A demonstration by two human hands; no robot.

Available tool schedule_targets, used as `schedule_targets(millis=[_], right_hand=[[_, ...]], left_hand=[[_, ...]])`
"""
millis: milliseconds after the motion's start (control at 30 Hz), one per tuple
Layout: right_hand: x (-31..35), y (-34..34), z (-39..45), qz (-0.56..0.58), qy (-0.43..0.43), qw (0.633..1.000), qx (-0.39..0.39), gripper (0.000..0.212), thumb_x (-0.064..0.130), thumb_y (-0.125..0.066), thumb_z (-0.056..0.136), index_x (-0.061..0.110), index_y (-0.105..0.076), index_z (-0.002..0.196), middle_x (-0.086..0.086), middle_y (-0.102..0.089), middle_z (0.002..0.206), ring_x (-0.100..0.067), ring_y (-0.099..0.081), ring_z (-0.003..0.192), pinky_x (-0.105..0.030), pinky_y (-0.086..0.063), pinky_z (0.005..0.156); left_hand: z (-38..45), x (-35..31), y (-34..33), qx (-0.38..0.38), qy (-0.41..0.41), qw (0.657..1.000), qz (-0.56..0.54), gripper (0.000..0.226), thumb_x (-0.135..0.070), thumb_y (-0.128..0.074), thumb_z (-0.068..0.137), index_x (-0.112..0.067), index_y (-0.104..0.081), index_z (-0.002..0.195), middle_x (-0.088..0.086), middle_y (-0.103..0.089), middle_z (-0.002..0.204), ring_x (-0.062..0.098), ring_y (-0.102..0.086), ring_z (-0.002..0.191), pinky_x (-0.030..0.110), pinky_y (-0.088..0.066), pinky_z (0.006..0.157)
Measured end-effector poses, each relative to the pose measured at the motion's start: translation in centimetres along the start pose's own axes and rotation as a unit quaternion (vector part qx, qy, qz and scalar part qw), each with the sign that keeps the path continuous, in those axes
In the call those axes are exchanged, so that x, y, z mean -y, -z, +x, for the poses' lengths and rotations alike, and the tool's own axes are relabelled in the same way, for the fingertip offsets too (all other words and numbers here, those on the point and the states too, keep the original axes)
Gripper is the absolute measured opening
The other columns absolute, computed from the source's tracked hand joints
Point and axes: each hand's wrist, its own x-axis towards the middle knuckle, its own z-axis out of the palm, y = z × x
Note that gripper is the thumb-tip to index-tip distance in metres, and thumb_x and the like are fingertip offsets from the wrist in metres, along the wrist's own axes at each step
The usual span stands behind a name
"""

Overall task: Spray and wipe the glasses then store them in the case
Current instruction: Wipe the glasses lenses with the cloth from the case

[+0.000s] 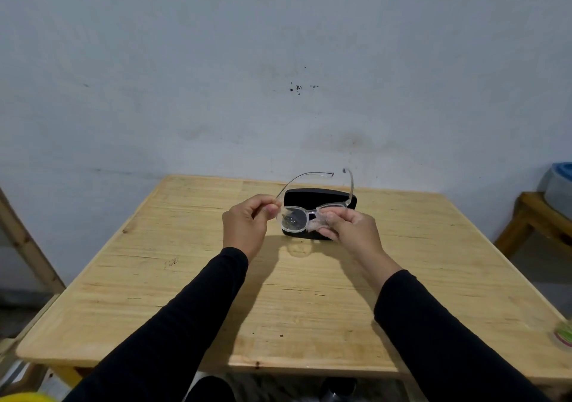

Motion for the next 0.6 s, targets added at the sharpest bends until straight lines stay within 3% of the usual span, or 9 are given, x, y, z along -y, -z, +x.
schedule_targets(millis=[133,333,500,600], right_hand=[[-0.2,0.9,0.0,-0.035,-0.03,0.998,0.044,0.023,-0.002,-0.056,0.09,0.01,-0.07,0.076,-0.007,-0.072,0.076,-0.013,-0.069,0.072,-0.015,-0.057,0.064],[-1.4,0.8,0.8,0.04,-0.042,0.998,-0.012,0.015,0.002,-0.06,0.089,0.009,-0.071,0.082,-0.012,-0.075,0.086,-0.02,-0.073,0.082,-0.024,-0.057,0.074],[-1.5,0.0,1.0,0.124,-0.038,0.99,-0.059,0.013,0.002,-0.057,0.092,0.007,-0.068,0.094,-0.018,-0.073,0.095,-0.025,-0.072,0.092,-0.029,-0.053,0.089],[-1.5,-0.3,1.0,0.155,-0.041,0.984,-0.077,0.014,0.001,-0.055,0.092,0.003,-0.066,0.1,-0.023,-0.071,0.1,-0.029,-0.07,0.096,-0.03,-0.054,0.09]], left_hand=[[0.2,0.3,0.5,0.008,0.01,1.0,0.016,0.03,-0.002,-0.063,0.084,-0.029,-0.069,0.071,-0.015,-0.071,0.071,0.002,-0.069,0.073,0.024,-0.055,0.081],[0.3,0.7,0.8,0.03,-0.017,0.997,0.066,0.032,-0.004,-0.062,0.085,-0.032,-0.067,0.071,-0.024,-0.069,0.065,-0.002,-0.068,0.071,0.021,-0.054,0.082],[0.1,0.8,0.8,0.034,-0.021,0.996,0.082,0.028,-0.004,-0.063,0.085,-0.027,-0.068,0.07,-0.006,-0.072,0.076,0.008,-0.069,0.078,0.03,-0.054,0.086],[0.1,0.8,0.6,0.034,-0.018,0.996,0.078,0.027,-0.004,-0.063,0.085,-0.027,-0.069,0.073,-0.005,-0.072,0.078,0.01,-0.069,0.08,0.029,-0.054,0.086]])
